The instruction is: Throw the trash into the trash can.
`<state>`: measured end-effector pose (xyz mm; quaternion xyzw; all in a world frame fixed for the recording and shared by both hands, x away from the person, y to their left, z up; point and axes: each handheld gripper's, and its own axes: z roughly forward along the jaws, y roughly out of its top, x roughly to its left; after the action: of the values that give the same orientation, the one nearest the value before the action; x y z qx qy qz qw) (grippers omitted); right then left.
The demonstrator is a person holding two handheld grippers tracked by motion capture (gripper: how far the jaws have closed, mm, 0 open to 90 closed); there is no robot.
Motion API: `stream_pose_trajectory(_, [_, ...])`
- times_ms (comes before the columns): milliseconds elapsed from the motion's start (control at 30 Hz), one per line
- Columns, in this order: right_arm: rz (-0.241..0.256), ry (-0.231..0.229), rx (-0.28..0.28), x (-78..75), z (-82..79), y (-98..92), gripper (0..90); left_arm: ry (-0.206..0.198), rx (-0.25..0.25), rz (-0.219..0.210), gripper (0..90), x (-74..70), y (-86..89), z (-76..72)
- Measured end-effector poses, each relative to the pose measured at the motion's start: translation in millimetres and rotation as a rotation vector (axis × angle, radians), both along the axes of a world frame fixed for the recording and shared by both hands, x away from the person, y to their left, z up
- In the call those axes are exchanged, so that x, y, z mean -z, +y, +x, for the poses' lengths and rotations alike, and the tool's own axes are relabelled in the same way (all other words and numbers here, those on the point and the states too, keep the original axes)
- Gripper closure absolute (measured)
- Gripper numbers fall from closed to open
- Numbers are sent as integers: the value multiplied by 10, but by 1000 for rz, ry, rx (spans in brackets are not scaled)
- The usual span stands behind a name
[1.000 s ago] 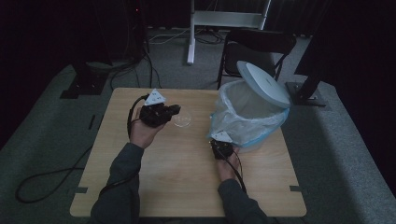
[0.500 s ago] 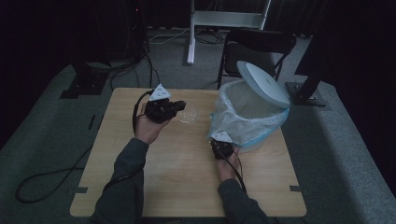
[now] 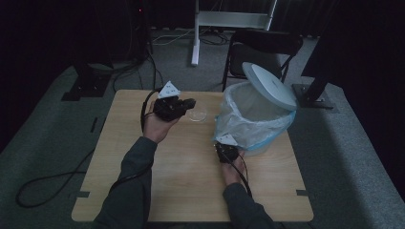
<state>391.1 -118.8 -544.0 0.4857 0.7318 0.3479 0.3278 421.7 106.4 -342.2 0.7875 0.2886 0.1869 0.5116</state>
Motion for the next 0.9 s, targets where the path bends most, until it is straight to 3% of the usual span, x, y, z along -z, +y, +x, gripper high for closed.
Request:
stream_pose_trajectory(400, [-11,1,-3,0,-1,-2,900,-33,27,-9,844,-110,-100,-20])
stream_pose_trajectory(900, [-21,-2,-2,1,-1,-1,900,-63,52,-56,844,-277,-195,-12])
